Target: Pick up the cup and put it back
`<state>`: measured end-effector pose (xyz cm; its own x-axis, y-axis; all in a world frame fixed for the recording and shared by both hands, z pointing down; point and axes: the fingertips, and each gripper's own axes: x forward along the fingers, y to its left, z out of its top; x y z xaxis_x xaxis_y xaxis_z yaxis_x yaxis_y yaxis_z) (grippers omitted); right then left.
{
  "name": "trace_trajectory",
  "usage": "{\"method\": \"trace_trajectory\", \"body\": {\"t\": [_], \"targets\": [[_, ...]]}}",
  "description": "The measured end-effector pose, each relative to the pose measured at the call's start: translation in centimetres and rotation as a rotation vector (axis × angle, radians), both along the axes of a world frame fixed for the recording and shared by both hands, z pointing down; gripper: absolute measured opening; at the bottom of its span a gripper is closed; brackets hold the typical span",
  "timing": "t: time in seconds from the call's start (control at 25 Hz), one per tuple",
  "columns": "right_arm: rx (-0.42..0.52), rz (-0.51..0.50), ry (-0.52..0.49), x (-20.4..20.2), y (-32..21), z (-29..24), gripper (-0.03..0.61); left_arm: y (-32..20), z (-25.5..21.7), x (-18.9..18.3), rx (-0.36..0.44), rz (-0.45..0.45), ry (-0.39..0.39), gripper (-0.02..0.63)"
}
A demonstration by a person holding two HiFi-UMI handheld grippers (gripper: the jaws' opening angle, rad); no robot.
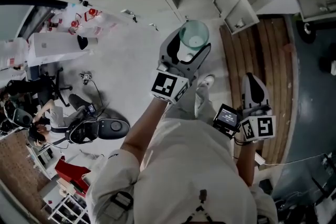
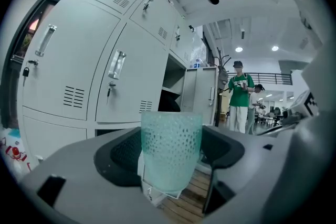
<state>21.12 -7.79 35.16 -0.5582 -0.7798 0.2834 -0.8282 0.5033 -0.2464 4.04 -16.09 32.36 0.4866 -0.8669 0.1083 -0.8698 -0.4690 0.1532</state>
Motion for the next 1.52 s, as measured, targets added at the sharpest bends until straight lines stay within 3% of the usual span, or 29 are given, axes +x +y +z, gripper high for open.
{"method": "trace_trajectory", "body": {"t": [0.4, 0.88, 1.16, 1.52], "targets": [[-0.106, -0.057, -0.021, -2.5, -1.9, 5.8, 0.026, -7.8, 9.1, -1.5, -0.069, -0.097, -0.056, 0.353], [-0.248, -0.052, -0.078, -2.7, -3.1, 14.0, 0.026, -18.0, 18.3, -0.9, -0.025, -0.147, -0.132, 0.353], [-0.242, -0.065, -0.054, -3.1, -5.8, 17.8, 0.026, -23.7, 21.7, -1.8, 0.009, -0.180, -0.153, 0.353], [-0.206, -0.143, -0.033, -6.7, -9.6, 21.8, 0.026, -29.2, 22.9, -3.8, 0.074, -0.218, -0.158, 0.353]]}}
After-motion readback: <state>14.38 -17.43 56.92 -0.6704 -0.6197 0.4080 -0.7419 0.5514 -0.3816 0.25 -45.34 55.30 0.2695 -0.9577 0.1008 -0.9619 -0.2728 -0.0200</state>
